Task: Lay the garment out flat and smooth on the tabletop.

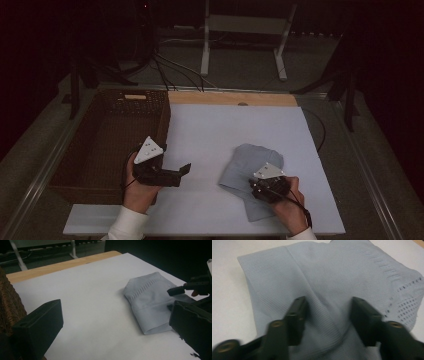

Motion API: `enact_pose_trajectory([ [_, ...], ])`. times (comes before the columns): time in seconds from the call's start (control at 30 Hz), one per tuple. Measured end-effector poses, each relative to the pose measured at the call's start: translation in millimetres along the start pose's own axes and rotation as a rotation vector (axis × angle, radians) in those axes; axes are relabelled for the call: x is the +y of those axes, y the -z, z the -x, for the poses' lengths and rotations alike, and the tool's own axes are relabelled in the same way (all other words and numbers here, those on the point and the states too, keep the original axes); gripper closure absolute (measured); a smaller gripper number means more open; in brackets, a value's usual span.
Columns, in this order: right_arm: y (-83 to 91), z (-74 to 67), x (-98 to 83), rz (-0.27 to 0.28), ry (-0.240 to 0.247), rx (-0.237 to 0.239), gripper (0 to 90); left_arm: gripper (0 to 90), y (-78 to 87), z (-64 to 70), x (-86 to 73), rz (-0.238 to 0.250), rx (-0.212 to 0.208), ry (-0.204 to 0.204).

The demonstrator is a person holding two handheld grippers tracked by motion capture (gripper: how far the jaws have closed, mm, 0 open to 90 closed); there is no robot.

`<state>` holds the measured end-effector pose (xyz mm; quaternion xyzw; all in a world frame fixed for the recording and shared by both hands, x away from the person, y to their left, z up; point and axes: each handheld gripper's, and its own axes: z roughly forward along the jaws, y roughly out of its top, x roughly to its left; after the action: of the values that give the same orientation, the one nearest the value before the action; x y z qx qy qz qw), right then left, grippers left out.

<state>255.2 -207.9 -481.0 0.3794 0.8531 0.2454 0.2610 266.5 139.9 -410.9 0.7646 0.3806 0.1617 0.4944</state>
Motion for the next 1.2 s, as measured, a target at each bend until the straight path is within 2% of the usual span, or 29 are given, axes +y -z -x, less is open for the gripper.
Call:
enact_pose_trajectory([
  [0.17,0.2,-1.6,-1.1,-0.014,0.034,-0.018,82.6,0.2,-0.2,0.5,0.0,-0.001,-0.001,-0.002],
  [0.2,2.2,-0.3,-1.4,-0.007,0.033,-0.021,85.4,0.2,-0.3,0.5,-0.1,-0.002,-0.001,-0.004],
  [0.3,11.7,3.8,-0.1,0.031,0.012,-0.035,86.8,0.2,0.0,-0.1,0.0,-0.003,0.000,-0.002],
  [0.47,30.4,16.3,-1.4,0.091,-0.048,-0.096,87.0,0.2,0.1,-0.2,-0.1,-0.002,0.000,-0.002],
  [0.57,38.8,27.4,-6.2,0.099,-0.077,-0.119,87.0,0.2,-0.1,0.1,-0.1,-0.003,0.000,-0.003],
  [0.8,44.7,59.5,-25.6,0.074,-0.189,-0.146,86.6,0.3,-0.4,0.3,-0.2,-0.004,0.001,-0.004],
  [1.03,41.4,82.8,-44.4,0.025,-0.275,-0.190,86.4,0.2,-0.4,0.4,-0.2,-0.005,0.000,-0.004],
  [1.1,41.7,87.4,-48.2,0.024,-0.304,-0.181,85.8,0.2,-0.5,0.5,-0.2,-0.006,0.000,-0.005],
  [1.2,43.5,88.6,-48.3,0.053,-0.319,-0.147,83.7,0.2,-0.6,0.6,-0.2,-0.006,0.001,-0.006],
])
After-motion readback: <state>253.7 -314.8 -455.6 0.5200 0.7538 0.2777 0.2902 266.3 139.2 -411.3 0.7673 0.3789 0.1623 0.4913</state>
